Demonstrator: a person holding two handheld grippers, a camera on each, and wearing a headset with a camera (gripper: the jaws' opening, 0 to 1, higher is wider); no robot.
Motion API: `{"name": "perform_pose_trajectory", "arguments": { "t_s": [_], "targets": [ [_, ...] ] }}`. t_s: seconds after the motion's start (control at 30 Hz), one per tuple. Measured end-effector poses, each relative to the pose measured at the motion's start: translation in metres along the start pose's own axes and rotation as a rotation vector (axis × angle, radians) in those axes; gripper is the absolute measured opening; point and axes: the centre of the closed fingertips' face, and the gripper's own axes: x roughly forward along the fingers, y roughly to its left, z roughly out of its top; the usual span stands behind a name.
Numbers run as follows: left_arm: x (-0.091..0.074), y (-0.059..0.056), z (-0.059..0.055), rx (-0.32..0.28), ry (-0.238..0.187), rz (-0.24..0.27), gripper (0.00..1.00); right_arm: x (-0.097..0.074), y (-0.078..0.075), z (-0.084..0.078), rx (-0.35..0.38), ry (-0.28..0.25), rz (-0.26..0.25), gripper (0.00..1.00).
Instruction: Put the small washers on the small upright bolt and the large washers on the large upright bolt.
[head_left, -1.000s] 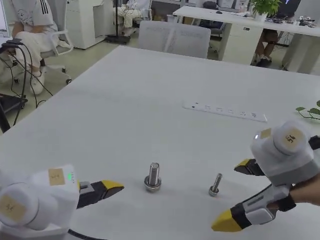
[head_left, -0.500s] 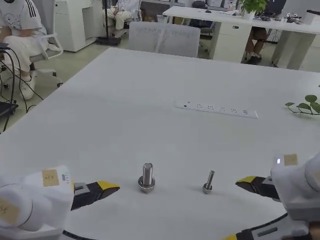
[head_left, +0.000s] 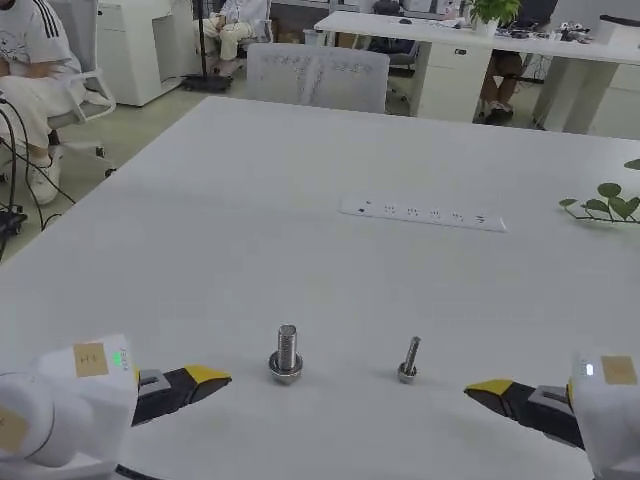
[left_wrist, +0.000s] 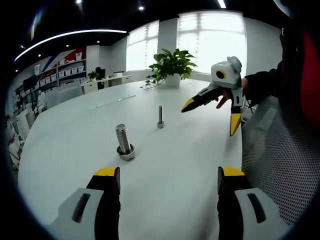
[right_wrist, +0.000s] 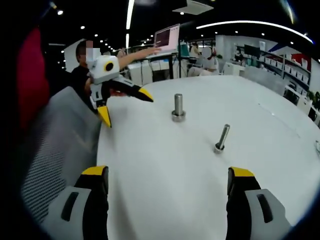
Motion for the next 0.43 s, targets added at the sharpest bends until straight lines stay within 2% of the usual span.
{"name": "perform_pose_trajectory", "arguments": {
  "t_s": [0.1, 0.43],
  "targets": [
    [-0.0003, 0.0001, -0.0004, -0.003, 0.0, 0.001, 0.8, -0.0016, -0.002, 0.0029, 0.0, -0.027, -0.022, 1.0],
    [-0.0005, -0.0008, -0.0011, -0.009, 0.001, 0.0, 0.8, -0.0025, -0.0011, -0.0018, 0.019, -0.019, -0.028, 1.0]
  ]
}}
